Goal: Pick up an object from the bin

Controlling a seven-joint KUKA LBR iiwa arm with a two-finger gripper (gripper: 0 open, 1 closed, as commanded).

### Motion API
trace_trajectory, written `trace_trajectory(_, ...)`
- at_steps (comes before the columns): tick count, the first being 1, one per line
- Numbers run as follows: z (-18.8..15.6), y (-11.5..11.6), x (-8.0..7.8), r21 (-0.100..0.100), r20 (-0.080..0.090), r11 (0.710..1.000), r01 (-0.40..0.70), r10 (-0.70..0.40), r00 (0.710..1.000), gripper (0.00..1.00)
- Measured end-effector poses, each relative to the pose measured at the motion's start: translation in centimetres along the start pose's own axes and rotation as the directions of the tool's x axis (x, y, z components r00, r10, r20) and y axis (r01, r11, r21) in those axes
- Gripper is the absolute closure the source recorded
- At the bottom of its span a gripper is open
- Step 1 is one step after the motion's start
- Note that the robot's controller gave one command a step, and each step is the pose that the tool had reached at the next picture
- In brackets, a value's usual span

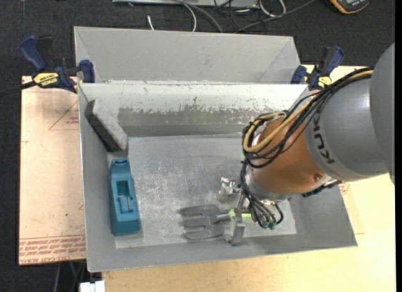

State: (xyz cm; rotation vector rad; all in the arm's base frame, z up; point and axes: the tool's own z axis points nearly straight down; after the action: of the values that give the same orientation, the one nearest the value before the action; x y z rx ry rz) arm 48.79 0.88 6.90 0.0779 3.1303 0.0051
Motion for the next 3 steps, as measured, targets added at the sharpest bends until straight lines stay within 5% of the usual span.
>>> trace_trajectory(1,-1.24,3.14,0.13,-0.004,-0.011,1.0,0.01,-0.01,1.0,1.0)
trace_trajectory(2,-1.23,3.12,0.13,-0.004,-0.011,1.0,0.009,-0.009,1.0,0.0)
trace_trajectory(3,-1.23,3.12,0.13,-0.004,-0.011,1.0,0.009,-0.009,1.0,0.0)
